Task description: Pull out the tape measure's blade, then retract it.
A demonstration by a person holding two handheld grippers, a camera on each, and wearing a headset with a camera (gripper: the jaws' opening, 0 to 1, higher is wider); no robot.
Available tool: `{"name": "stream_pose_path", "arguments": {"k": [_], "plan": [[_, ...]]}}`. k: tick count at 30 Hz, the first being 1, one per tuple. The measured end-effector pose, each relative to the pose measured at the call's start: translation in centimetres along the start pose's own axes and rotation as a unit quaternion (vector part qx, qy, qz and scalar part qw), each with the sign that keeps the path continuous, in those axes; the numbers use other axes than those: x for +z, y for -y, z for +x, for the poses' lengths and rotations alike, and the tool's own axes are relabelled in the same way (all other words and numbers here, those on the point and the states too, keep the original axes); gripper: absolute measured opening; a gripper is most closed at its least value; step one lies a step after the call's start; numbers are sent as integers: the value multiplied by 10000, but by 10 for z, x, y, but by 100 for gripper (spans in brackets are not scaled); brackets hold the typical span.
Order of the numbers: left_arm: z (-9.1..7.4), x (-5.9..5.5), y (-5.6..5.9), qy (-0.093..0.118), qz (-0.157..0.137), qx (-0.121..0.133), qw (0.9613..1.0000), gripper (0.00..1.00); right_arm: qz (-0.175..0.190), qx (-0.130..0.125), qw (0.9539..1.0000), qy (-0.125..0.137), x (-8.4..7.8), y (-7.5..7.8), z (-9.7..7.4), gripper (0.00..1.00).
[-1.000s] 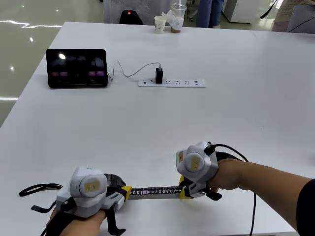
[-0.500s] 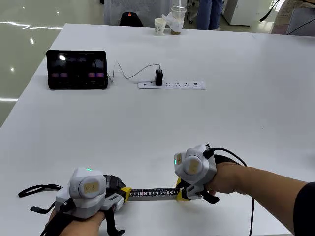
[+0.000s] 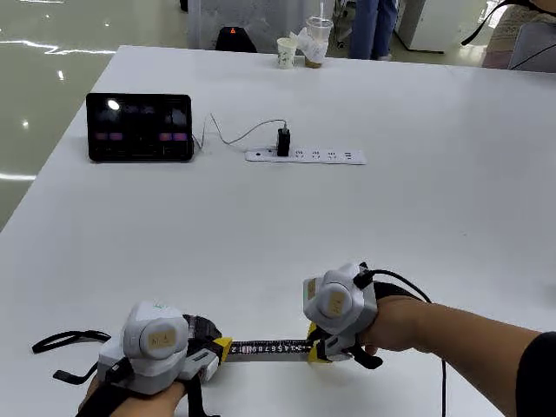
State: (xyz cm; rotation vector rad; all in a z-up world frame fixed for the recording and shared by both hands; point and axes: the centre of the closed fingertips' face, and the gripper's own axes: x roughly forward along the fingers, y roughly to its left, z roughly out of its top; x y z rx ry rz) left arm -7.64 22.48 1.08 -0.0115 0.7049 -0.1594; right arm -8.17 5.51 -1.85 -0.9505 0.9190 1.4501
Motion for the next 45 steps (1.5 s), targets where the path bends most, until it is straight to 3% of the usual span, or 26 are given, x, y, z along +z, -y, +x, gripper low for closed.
{"name": "stream_pose_path", "arguments": {"k": [45], "plan": [[-1, 0, 3, -2, 0, -2, 10000, 63, 49, 24, 9997, 243, 27, -6, 11, 11]]}}
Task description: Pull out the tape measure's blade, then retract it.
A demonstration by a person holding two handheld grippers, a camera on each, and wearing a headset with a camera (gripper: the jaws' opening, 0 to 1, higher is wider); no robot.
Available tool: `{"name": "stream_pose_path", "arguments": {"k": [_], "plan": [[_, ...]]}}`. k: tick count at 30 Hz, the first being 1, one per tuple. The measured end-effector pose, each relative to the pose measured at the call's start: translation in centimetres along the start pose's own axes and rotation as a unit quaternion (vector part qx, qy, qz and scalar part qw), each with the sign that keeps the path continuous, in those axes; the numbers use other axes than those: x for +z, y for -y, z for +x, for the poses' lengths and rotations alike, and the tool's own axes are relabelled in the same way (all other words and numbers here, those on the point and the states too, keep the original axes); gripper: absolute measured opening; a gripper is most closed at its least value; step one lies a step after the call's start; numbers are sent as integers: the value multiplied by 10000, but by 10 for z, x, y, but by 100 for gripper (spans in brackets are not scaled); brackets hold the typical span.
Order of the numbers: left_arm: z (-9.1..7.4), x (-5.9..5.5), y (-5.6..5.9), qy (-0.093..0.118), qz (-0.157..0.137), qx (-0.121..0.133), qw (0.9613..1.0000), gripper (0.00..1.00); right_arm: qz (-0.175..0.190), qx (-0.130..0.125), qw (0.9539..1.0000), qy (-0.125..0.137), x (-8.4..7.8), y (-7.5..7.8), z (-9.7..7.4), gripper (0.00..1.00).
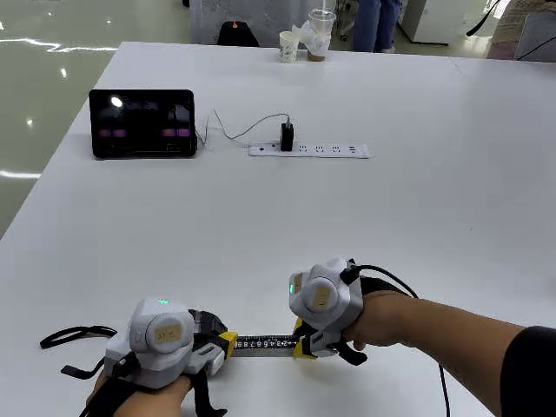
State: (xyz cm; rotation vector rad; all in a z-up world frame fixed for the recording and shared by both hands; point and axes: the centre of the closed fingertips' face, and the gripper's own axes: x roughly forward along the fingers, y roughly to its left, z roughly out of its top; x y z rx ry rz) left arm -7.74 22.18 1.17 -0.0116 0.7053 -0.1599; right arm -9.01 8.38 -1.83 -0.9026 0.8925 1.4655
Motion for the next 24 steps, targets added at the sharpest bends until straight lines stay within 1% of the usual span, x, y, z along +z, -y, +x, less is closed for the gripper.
{"name": "stream_pose_path", "arguments": {"k": [5, 17, 24], "plan": [[0, 0, 0, -4, -3, -1, 10000, 63, 8, 2, 10000, 83, 5, -1, 2, 11], [0, 0, -1, -6, -1, 1, 10000, 63, 19, 39, 9998, 182, 13, -4, 7, 11], [-1, 0, 0, -3, -1, 2, 10000, 62, 35, 46, 9998, 201, 15, -5, 7, 11]]}}
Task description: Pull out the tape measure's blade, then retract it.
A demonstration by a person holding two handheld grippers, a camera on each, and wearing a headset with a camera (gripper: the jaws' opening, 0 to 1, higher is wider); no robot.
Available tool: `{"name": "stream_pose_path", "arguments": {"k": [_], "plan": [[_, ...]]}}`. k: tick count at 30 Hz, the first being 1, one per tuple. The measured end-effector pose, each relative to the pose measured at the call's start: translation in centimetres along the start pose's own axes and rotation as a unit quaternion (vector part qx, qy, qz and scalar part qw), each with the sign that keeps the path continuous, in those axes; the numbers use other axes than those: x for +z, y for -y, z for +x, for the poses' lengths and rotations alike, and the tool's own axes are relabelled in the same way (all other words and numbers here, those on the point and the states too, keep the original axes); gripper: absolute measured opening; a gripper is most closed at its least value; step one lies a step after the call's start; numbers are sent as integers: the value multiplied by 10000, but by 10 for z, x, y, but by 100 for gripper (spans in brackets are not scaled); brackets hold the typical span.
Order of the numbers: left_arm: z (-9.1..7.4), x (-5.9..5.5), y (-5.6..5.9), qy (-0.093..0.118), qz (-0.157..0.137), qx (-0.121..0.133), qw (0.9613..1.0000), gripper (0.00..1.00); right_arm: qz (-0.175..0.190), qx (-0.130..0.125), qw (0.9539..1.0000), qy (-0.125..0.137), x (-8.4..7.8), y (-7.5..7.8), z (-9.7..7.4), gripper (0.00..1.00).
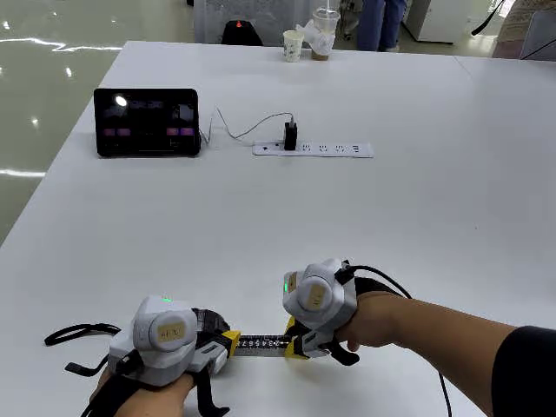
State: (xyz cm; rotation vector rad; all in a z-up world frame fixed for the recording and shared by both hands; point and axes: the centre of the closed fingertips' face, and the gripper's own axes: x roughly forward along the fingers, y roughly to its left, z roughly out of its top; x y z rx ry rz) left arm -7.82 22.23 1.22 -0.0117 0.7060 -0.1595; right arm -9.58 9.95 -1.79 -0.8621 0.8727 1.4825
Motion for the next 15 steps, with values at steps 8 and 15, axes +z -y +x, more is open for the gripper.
{"name": "stream_pose_path", "arguments": {"k": [8, 15], "plan": [[0, 0, -1, -19, 7, -5, 10000, 62, -8, 13, 10000, 25, 4, 0, 2, 11], [0, 0, -1, -26, 15, -7, 10000, 62, 54, -8, 10000, 56, 6, 0, 2, 11]]}}
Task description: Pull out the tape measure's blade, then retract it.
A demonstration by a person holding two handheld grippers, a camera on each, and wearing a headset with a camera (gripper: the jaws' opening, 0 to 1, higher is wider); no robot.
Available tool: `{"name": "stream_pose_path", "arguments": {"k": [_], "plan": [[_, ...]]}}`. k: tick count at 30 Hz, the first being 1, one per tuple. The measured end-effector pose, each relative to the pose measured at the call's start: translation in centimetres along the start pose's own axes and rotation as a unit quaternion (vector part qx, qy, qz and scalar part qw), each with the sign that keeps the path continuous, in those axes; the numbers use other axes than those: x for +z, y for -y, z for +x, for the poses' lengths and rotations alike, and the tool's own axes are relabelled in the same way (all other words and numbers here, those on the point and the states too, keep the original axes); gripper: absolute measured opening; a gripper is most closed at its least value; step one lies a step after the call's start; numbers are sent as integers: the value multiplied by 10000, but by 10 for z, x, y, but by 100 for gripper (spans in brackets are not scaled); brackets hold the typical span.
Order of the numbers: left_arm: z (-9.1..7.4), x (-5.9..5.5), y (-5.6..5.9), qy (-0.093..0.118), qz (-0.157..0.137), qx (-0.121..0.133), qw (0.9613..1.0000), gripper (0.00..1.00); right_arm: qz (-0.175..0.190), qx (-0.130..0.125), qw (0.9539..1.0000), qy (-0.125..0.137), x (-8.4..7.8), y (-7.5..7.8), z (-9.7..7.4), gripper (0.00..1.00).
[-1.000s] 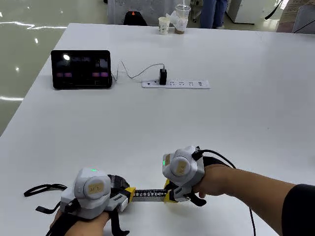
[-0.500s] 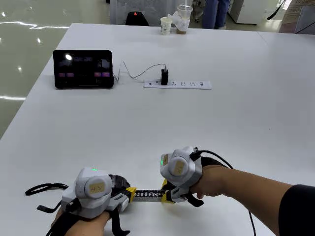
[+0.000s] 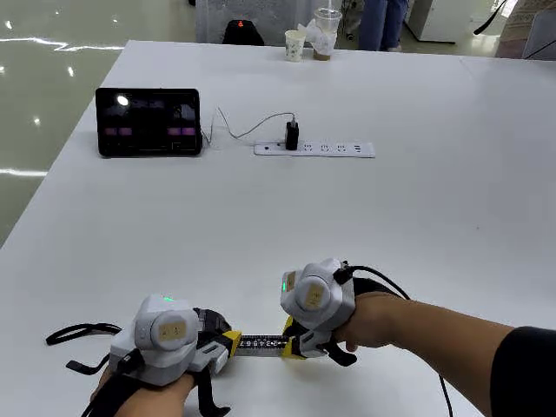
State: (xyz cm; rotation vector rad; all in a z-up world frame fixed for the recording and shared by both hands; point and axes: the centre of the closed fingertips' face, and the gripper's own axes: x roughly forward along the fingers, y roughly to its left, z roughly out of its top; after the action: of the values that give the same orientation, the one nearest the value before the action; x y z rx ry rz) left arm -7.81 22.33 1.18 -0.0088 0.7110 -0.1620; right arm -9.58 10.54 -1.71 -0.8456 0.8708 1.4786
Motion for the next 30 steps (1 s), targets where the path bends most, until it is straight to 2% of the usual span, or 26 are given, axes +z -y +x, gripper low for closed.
{"name": "stream_pose_path", "arguments": {"k": [5, 7, 10, 23, 30], "plan": [[1, 0, 0, -5, -14, -9, 10000, 62, -23, 16, 10000, 50, 2, 1, 1, 11], [1, 0, 0, -26, -35, -7, 10000, 62, -152, 13, 9998, 94, 4, 1, 2, 11], [0, 0, 0, -23, -32, 6, 10000, 62, -26, 2, 9999, 149, 5, 1, 3, 11], [0, 0, 1, -24, -36, 3, 10000, 62, -163, 36, 9997, 156, 8, 1, 4, 11], [1, 1, 2, -14, -39, 2, 10000, 62, -39, -21, 9997, 241, 17, 2, 9, 11]]}}
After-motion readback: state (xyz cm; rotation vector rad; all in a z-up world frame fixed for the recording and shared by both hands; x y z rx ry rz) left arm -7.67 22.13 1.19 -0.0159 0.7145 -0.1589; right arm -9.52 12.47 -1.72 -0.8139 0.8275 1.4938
